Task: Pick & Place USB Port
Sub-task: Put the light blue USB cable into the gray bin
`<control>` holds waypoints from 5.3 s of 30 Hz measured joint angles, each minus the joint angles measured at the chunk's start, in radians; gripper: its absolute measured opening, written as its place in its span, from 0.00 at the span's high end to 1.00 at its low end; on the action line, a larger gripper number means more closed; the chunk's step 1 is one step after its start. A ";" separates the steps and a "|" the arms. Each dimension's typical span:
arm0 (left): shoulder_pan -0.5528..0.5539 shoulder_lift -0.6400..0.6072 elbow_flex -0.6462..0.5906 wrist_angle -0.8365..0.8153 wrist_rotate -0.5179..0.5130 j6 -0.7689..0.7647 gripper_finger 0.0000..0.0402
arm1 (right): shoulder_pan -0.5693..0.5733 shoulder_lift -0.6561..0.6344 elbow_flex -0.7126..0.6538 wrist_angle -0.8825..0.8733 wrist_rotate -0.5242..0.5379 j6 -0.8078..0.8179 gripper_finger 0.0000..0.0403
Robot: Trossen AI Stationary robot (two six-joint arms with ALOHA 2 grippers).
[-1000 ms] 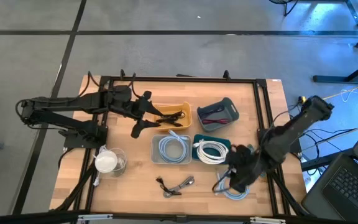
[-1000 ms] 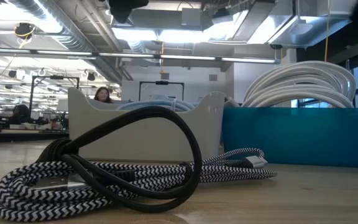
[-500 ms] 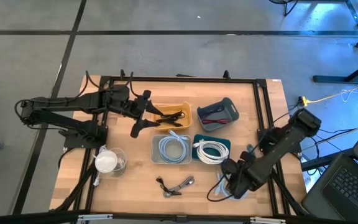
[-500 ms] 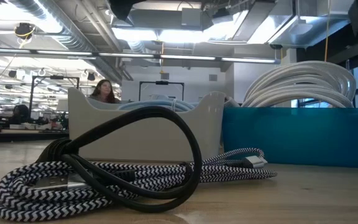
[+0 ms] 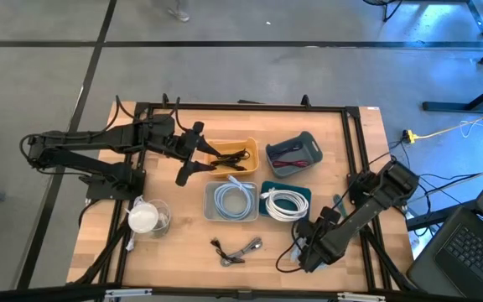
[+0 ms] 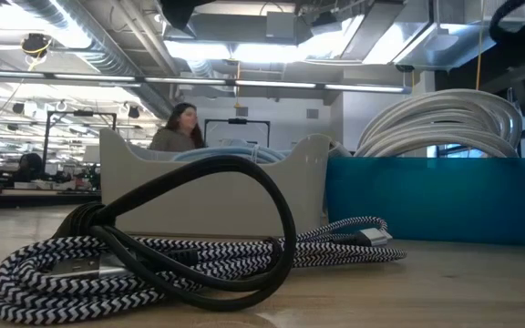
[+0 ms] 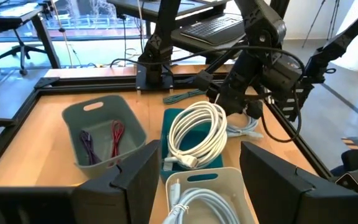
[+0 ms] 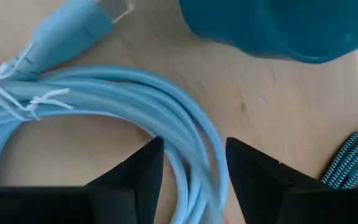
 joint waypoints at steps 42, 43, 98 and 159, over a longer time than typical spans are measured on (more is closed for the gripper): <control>-0.047 0.018 0.000 0.178 0.071 0.087 0.48 | -0.161 -0.146 0.589 -0.481 0.882 -0.337 0.96; -0.054 0.022 0.000 0.205 0.071 0.098 0.48 | -0.183 -0.146 0.606 -0.479 0.892 -0.375 0.96; -0.077 0.279 0.000 0.638 0.170 0.141 0.93 | -0.484 -0.145 0.813 0.050 0.786 -1.342 0.96; -0.492 0.817 0.765 -1.028 -0.718 0.037 0.93 | -0.439 -0.367 0.772 -0.486 0.847 -0.654 0.57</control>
